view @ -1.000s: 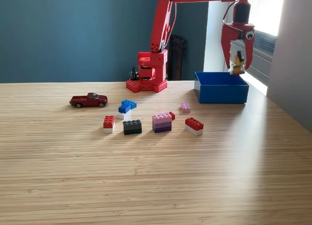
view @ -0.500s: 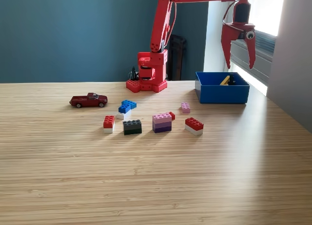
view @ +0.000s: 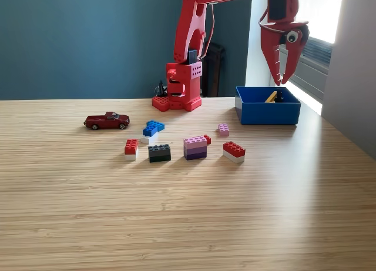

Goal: Grasp a lego block and put it in the bin.

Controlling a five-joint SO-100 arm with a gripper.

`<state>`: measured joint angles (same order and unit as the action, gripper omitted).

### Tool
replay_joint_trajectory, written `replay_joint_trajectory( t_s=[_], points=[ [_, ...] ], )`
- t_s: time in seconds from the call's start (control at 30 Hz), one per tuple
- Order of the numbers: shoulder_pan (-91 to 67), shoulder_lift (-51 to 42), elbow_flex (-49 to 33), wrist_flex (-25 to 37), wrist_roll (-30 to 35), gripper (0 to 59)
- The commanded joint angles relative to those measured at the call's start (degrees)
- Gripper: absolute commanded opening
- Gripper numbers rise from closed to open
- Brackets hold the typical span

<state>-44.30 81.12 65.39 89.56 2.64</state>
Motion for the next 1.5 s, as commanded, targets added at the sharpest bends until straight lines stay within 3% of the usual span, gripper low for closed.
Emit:
replay_joint_trajectory(
  t_s=[0.03, 0.37, 0.93, 1.5],
  points=[
    [10.99, 2.02, -0.88, 0.35, 0.18, 0.1],
    [27.25, 1.41, 1.14, 0.35, -2.81, 0.1],
    [29.62, 1.41, 1.32, 0.26, -4.92, 0.1],
    [34.54, 1.32, -0.26, -0.62, 4.22, 0.1]
  ],
)
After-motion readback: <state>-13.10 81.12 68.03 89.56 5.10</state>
